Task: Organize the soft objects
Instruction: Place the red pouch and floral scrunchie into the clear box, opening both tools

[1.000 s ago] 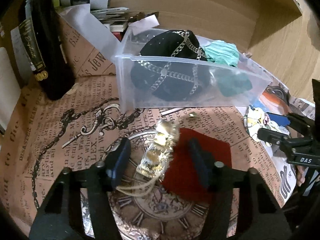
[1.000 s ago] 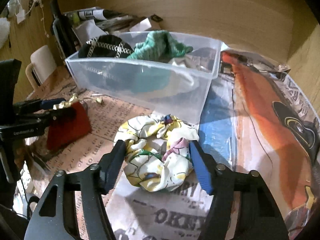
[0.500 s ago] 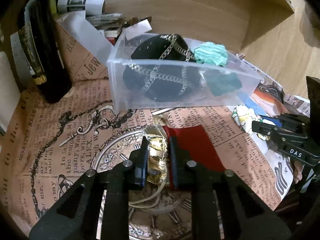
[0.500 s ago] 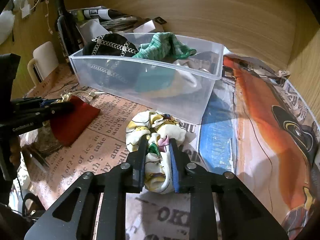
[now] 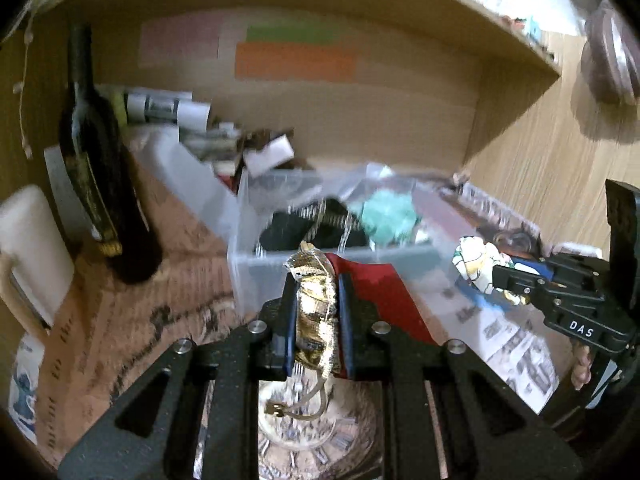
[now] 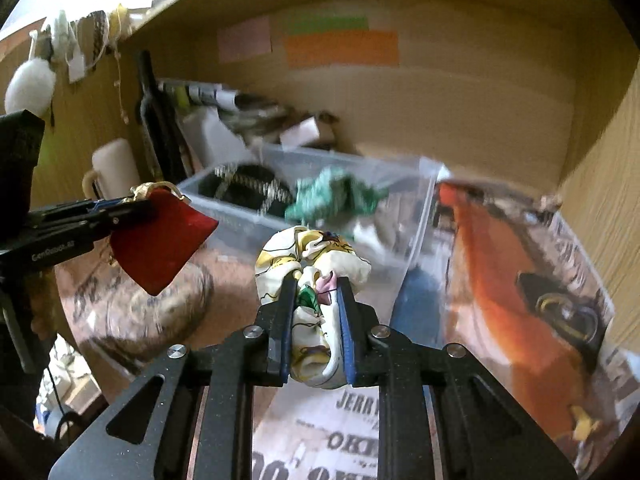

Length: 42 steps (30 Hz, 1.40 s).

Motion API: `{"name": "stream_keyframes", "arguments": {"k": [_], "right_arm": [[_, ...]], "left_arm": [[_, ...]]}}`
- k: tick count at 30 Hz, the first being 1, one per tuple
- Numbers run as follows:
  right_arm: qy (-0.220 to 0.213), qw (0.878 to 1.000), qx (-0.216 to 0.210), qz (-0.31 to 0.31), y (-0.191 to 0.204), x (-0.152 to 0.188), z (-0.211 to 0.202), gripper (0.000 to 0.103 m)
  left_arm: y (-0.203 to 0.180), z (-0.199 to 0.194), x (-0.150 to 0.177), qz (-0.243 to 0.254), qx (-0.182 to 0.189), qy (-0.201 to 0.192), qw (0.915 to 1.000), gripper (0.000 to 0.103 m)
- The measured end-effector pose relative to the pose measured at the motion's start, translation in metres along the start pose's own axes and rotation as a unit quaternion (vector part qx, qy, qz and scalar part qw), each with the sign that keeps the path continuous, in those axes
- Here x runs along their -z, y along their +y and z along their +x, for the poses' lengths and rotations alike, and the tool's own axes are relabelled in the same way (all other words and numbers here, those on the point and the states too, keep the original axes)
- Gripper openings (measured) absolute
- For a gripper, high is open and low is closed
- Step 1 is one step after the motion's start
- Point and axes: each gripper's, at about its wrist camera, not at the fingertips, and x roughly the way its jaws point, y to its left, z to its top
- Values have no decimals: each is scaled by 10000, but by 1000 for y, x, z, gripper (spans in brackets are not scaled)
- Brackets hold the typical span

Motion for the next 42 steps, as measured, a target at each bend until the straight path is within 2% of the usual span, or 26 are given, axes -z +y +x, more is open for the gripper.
{"name": "stream_keyframes", "arguments": {"k": [10,16,22,30,37,40,42], "right_arm": [[-667,9977,134,18,-7,-39,-11,17],[-871,9959,233,116,-16,-58,-4,17],[-691,9968,340,201,-22,-59,19,18],[-81,9987,327,379,-38,-44,59,18],[226,9989,355,210,-33,-38,78,19],[284,9987,380,184,-31,-37,81,21],[275,9986,411,204,-32,-37,80,24]], "left_arm": [[-5,-4,-57,29,-70,-681,9977,18],[-6,12,-83,89,-191,-842,9962,18],[-6,48,-90,122,-242,-638,9976,18],[-10,105,-74,511,-320,-3,9982,18],[-11,126,-63,657,-369,281,9968,19],[-10,129,-60,700,-431,325,9961,24],[-10,131,-59,715,-450,352,9958,33]]}}
